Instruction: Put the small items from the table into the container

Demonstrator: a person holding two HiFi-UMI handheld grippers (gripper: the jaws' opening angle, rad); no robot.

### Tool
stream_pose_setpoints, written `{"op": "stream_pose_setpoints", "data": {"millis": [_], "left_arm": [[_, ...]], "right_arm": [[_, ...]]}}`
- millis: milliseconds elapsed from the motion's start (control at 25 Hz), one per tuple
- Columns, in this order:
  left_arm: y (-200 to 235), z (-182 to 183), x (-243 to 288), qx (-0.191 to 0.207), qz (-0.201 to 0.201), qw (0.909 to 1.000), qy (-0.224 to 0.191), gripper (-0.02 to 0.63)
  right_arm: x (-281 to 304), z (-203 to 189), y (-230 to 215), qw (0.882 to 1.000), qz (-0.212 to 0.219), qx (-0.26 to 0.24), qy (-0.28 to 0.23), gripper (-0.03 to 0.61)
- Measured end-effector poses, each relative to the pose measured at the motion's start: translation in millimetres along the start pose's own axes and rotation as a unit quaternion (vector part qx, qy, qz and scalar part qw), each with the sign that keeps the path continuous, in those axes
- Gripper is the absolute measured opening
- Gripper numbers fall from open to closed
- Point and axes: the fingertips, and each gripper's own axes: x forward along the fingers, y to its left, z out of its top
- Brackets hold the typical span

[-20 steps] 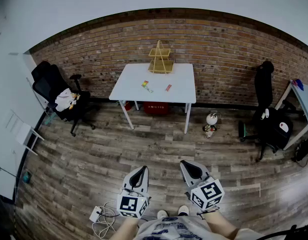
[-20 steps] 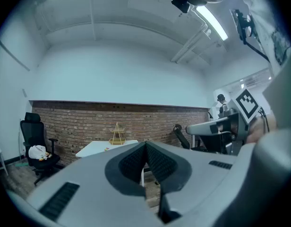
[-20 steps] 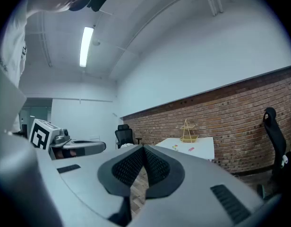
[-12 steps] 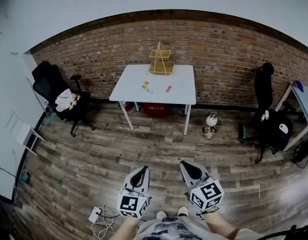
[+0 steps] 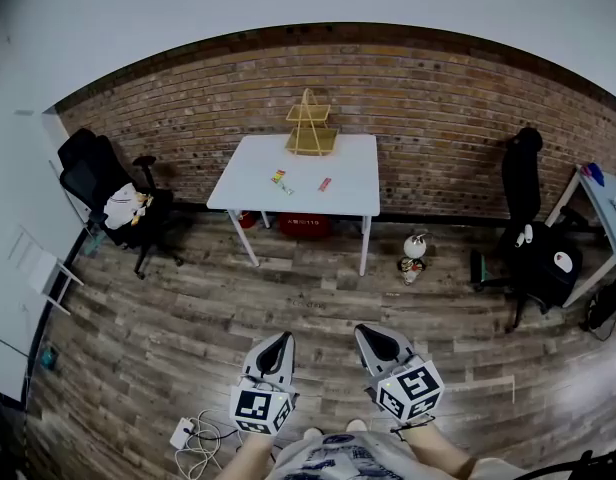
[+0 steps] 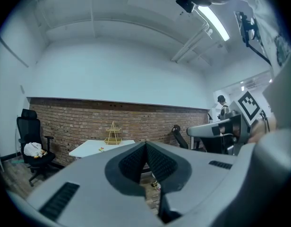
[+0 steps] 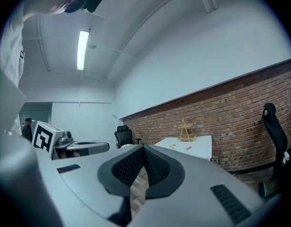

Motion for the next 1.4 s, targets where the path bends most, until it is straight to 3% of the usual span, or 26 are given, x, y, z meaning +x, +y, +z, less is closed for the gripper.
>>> {"op": "stream_pose_setpoints", "data": {"millis": [440, 760, 1080, 1400], "left_arm": [[-25.7, -3.4, 35.5, 0.001, 0.031, 0.9995, 0.004, 0.046], [-11.8, 5.1, 65.8, 0.014, 0.027, 0.9995, -0.008, 0.047], [50.0, 4.5, 134.6, 0.001, 0.022, 0.9997, -0.006, 0.048], [150.0, 21.8, 227.9, 0.007, 0.008, 0.9999, -0.003, 0.048]], "right_arm": [[-2.9, -12.2, -52.1, 0.999, 0.033, 0.028, 0.016, 0.020], [32.1, -7.8, -76.5, 0.998, 0.042, 0.038, 0.010, 0.020], [106.4, -9.0, -116.1, 0.998, 0.026, 0.042, 0.025, 0.020], [230.6, 12.3, -156.7, 0.999, 0.011, 0.042, 0.032, 0.020]]}}
